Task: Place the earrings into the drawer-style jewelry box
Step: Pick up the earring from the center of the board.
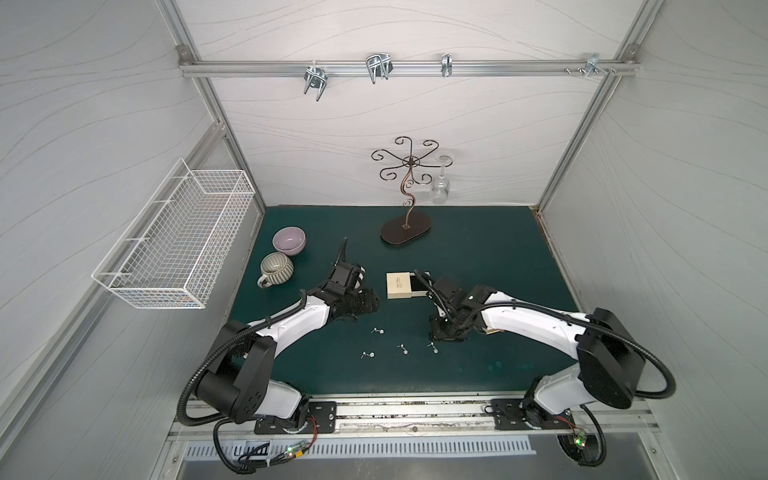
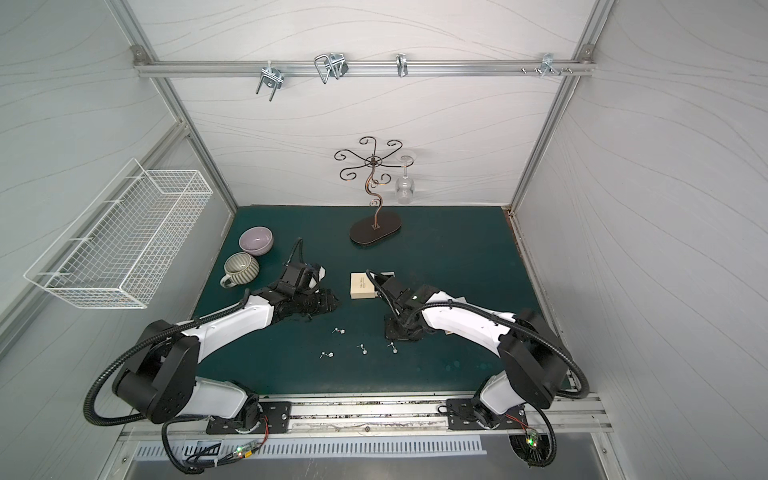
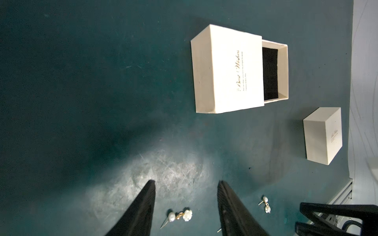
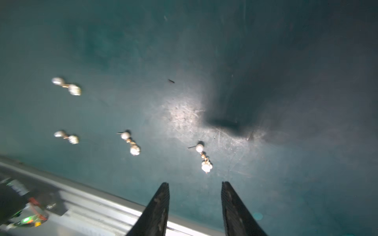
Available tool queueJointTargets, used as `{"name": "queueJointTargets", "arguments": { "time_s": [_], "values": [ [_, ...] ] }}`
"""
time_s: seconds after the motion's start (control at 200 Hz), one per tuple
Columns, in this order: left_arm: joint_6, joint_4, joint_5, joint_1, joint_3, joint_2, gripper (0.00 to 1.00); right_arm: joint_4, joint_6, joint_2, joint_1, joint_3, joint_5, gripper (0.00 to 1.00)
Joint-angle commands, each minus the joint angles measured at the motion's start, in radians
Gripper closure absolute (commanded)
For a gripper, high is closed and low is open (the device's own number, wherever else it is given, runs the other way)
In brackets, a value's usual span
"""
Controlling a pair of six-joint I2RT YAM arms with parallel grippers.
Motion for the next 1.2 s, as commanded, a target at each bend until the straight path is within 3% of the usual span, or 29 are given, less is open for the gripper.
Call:
{"name": "queueJointTargets", "arguments": {
  "time_s": [0.0, 0.815, 1.196],
  "values": [
    [0.001, 0.06, -0.018, -0.002, -0.003, -0.022, 0.47, -0.021, 0.04, 0.048, 0.019, 0.003, 0.041, 0.6],
    [0.017, 0.051, -0.003, -0.001, 0.005, -0.011, 0.48, 0.068, 0.027, 0.126, 0.014, -0.012, 0.029, 0.78],
    [0.019, 0.043, -0.01, -0.001, 0.005, -0.016, 0.48, 0.074, 0.031, 0.117, 0.012, -0.032, 0.027, 0.81]
  ]
}}
